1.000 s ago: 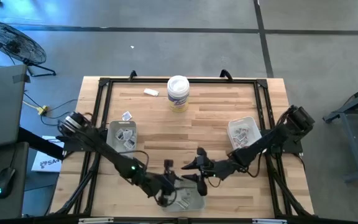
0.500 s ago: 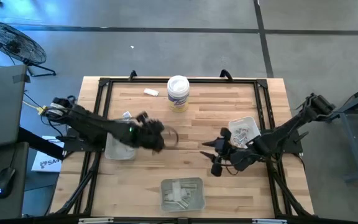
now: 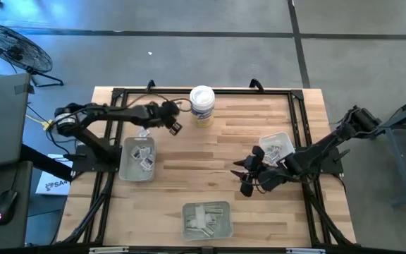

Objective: Pick & Place First Aid Supplies
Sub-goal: Put the green bandage pack into the bottom gray bin

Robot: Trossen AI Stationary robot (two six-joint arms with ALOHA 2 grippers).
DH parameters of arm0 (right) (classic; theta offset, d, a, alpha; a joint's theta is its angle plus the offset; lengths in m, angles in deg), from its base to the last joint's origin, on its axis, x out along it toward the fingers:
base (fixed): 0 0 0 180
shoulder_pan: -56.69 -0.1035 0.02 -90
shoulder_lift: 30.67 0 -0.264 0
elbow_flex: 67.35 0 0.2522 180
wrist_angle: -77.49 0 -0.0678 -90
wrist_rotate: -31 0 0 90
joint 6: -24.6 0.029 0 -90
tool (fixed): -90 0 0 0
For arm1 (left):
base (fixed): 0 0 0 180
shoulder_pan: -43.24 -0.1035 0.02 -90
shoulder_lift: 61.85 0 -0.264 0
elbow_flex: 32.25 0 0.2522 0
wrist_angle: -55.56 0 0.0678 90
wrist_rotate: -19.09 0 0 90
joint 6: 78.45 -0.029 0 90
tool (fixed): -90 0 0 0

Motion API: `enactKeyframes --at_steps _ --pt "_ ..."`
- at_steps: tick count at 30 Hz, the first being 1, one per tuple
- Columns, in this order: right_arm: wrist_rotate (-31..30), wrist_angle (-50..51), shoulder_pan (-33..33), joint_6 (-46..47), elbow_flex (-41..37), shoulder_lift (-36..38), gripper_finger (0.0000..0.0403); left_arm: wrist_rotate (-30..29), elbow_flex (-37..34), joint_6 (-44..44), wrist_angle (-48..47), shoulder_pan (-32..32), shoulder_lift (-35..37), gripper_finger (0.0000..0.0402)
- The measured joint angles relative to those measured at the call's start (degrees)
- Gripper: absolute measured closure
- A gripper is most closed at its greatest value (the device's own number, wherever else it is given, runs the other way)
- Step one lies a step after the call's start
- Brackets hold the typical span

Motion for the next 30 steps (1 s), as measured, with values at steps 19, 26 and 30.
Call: enactKeyframes --at_steps 19,26,30 --pt "0.37 -0.43 6.94 -5.52 0.00 0.00 0.0249 20.98 -3.91 -29.15 24.32 -16.08 -8.05 0.0193" --pt "4.67 -0.41 9.13 -5.45 0.00 0.00 0.0249 25.11 -3.89 -28.96 27.82 -20.25 -10.41 0.0198" --pt "5.28 -0.41 9.65 -6.60 0.00 0.00 0.0249 26.30 -3.89 -28.38 28.63 -21.37 -10.48 0.0223"
